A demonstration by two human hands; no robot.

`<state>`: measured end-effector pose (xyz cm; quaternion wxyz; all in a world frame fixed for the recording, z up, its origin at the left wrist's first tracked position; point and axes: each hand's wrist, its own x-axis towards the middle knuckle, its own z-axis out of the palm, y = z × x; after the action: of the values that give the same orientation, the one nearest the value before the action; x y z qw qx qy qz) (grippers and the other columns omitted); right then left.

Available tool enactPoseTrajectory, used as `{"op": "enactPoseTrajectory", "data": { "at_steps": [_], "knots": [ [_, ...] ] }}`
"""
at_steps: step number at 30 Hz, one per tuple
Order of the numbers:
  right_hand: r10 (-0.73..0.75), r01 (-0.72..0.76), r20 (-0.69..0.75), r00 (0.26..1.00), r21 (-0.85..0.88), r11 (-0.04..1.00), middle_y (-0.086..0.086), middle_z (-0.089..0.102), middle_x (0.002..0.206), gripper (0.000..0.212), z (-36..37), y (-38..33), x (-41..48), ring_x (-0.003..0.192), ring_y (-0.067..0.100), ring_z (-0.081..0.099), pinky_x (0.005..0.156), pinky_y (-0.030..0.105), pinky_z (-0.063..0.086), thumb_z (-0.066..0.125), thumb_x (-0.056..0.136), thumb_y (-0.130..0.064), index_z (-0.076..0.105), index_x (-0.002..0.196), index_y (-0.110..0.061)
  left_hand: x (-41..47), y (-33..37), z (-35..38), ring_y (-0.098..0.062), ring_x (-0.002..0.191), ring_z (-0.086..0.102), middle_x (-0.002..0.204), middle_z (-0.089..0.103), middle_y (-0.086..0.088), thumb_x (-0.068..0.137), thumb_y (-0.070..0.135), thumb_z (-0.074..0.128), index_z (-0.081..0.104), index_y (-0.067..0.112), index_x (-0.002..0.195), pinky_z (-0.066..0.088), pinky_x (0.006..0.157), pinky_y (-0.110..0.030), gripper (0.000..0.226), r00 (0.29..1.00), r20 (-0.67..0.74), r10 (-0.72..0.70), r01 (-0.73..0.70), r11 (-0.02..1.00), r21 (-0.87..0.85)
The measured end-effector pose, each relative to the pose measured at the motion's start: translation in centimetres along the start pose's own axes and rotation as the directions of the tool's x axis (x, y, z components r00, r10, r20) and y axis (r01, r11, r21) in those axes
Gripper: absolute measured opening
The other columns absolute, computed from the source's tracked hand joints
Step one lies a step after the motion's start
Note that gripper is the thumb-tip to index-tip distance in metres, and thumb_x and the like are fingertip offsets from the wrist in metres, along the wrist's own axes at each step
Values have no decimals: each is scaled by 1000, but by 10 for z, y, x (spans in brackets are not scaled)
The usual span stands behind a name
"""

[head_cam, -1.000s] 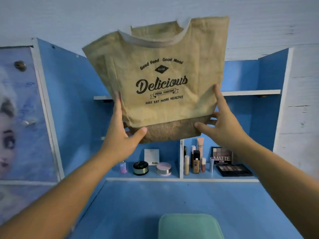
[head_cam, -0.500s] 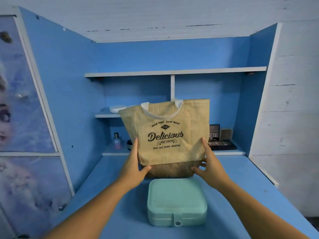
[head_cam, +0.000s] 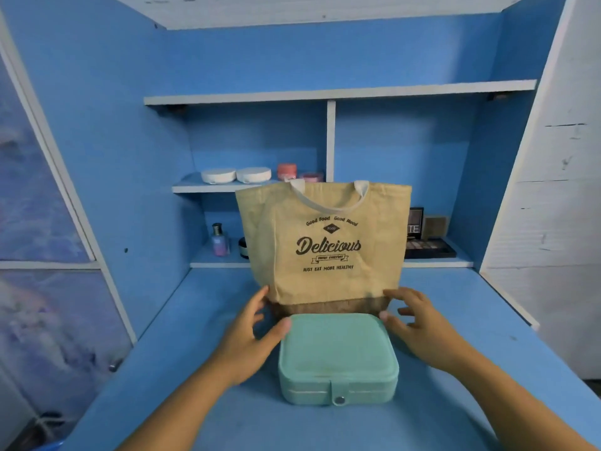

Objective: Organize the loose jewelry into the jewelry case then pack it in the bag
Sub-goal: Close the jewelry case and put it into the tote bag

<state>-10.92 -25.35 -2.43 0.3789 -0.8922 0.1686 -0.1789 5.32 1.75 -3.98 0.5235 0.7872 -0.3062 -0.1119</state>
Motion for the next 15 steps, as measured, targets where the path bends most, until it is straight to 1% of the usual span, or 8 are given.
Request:
{"op": "enactPoseTrajectory", "data": {
  "at_steps": [2, 4, 5, 6, 8, 10, 13, 15],
  "knots": [
    [27, -41, 103, 994, 141, 989, -9, 51, 128, 38, -2, -2, -25, 109, 4, 56, 88, 18, 45, 61, 82, -54, 54, 118, -43, -19, -3, -7, 4, 135, 37, 148, 39, 17, 60, 81, 67, 26, 50, 143, 33, 113, -29, 99, 990, 138, 33, -41, 998, 55],
    [15, -65, 201, 980, 249, 966, -14, 56, 125, 60, -3, -3, -44, 115, 0, 54, 96, 21, 45, 61, 68, -75, 49, 122, -51, -35, 1, -9, 10, 136, 31, 150, 34, 24, 58, 73, 77, 22, 47, 145, 30, 111, -17, 106, 960, 273, 63, -92, 991, 96],
    [-7, -58, 241, 970, 263, 963, -20, 53, 129, 73, -2, -2, -51, 121, -4, 48, 101, 21, 42, 62, 63, -78, 43, 129, -52, -40, 4, -8, 12, 137, 28, 150, 31, 27, 56, 67, 82, 19, 46, 147, 29, 110, -14, 113, 946, 316, 73, -115, 987, 115],
    [-37, -48, 287, 957, 284, 958, -24, 48, 134, 84, 0, -3, -56, 126, -7, 42, 104, 19, 39, 66, 63, -75, 35, 136, -50, -44, 7, -5, 14, 137, 25, 151, 27, 30, 53, 64, 86, 15, 45, 148, 27, 110, -13, 121, 937, 338, 87, -139, 981, 135],
    [-86, -20, 362, 928, 279, 960, -26, 37, 143, 103, 7, -6, -61, 131, -10, 34, 110, 18, 32, 78, 64, -59, 17, 146, -42, -46, 10, 3, 14, 139, 20, 152, 21, 33, 47, 63, 89, 8, 44, 151, 24, 114, -17, 134, 938, 328, 113, -181, 965, 188],
    [-108, 39, 353, 929, 195, 980, -27, 29, 146, 117, 15, -8, -61, 132, -14, 29, 111, 15, 27, 84, 60, -53, 8, 148, -43, -45, 11, 10, 13, 138, 24, 151, 24, 33, 45, 62, 90, 9, 47, 150, 27, 116, -22, 133, 948, 286, 136, -202, 956, 213],
    [-138, 108, 268, 954, 124, 986, -29, 32, 143, 111, 18, -13, -62, 127, -19, 31, 103, 5, 28, 84, 59, -54, 13, 143, -50, -44, 12, 15, 11, 131, 38, 141, 39, 33, 44, 56, 93, 24, 48, 145, 38, 111, -27, 123, 969, 199, 143, -182, 964, 193],
    [-151, 96, 233, 961, 231, 968, -26, 43, 139, 100, 16, -15, -66, 125, -13, 41, 103, 11, 35, 84, 61, -51, 23, 140, -51, -46, 16, 16, 6, 125, 47, 131, 50, 32, 44, 48, 95, 34, 44, 141, 43, 107, -26, 115, 973, 173, 152, -173, 978, 114]
  ]
}}
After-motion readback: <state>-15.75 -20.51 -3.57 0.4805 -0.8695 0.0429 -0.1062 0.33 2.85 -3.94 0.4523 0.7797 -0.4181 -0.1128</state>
